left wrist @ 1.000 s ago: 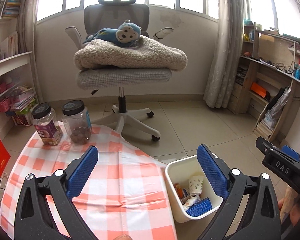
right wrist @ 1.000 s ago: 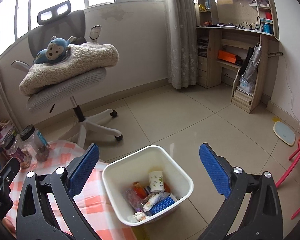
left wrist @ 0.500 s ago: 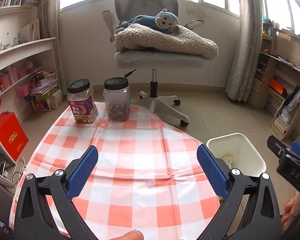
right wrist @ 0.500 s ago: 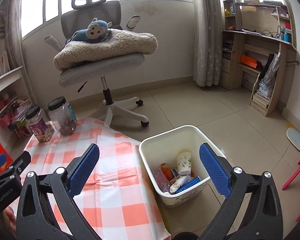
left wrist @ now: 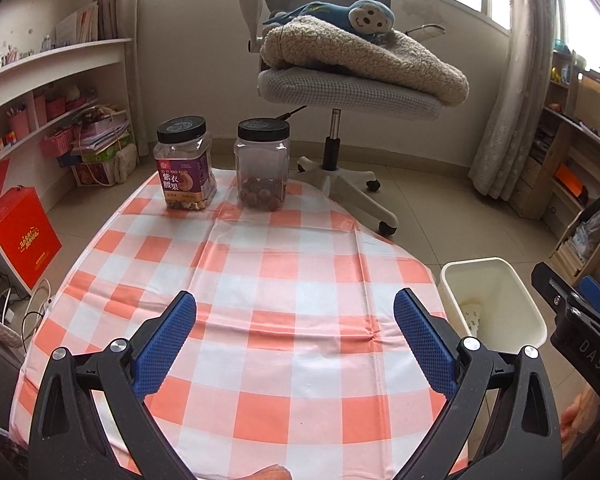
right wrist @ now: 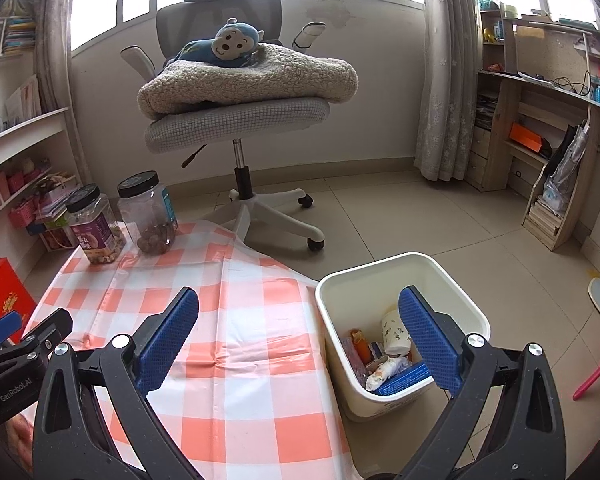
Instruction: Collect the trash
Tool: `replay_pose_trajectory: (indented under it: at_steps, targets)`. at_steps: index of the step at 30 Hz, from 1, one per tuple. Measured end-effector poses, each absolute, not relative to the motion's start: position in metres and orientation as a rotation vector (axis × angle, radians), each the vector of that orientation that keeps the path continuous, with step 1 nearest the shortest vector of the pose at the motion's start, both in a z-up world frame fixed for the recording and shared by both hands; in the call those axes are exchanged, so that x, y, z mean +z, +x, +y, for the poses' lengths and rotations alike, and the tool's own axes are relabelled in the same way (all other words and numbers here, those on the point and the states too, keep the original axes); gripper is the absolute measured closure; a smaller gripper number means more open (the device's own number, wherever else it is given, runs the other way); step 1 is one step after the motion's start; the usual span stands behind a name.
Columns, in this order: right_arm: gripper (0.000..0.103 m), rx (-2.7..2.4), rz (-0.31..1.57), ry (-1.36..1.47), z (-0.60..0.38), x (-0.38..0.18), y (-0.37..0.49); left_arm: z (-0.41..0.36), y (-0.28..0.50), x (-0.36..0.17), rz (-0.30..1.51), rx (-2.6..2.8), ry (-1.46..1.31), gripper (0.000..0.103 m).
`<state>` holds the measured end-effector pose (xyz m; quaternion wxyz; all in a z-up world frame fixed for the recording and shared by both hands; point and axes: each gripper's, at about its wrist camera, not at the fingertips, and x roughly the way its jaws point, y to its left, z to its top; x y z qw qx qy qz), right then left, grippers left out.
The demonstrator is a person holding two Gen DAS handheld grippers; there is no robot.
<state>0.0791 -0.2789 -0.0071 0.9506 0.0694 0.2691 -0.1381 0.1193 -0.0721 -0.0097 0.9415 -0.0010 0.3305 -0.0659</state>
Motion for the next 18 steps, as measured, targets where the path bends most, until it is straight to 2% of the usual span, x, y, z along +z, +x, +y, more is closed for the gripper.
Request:
replay_pose_trajectory:
  at_steps: [18]
  targets:
    - [0.007,-0.262,0.553,0.102,-0.2708,-0.0102,0.0806,-0.0667,0.1220,-0.0117,0.683,-0.106,-0.010,0.007]
